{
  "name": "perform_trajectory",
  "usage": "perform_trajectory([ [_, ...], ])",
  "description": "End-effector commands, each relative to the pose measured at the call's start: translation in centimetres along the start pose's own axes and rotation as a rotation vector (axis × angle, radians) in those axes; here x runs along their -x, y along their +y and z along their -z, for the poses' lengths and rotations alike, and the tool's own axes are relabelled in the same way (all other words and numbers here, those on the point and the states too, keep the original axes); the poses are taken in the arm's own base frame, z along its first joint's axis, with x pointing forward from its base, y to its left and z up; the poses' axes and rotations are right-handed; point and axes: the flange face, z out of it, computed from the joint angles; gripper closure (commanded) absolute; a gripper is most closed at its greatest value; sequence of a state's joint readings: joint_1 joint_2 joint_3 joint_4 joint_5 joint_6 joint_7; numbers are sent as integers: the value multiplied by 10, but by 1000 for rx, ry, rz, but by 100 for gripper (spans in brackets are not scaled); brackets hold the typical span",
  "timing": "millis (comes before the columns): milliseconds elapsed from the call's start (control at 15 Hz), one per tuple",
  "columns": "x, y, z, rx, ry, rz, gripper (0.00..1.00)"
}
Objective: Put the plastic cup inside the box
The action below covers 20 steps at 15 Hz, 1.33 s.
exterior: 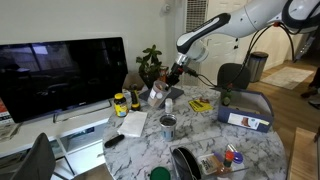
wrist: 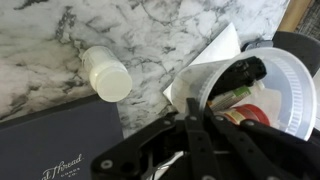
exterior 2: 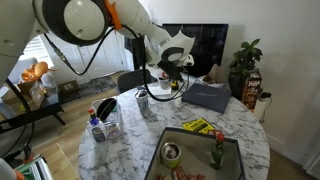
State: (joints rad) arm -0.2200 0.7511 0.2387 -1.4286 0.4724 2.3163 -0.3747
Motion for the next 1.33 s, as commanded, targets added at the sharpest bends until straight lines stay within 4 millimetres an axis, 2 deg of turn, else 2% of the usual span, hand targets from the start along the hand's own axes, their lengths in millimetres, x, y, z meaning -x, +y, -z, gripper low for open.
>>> perform_trajectory([
  [0,2,1,12,4,23,8,99],
  [200,7,7,31,-3,64,16,99],
  [400,21,22,63,-6,137,5,99],
  [600,51,58,104,-16,285,-108,99],
  [733,76,83,127,3,352,-203,99],
  [933,128,122,157,131,317,-331,99],
  [1133,182,142,186,237,278,-431,99],
  [1267,215,144,207,268,311,-517,99],
])
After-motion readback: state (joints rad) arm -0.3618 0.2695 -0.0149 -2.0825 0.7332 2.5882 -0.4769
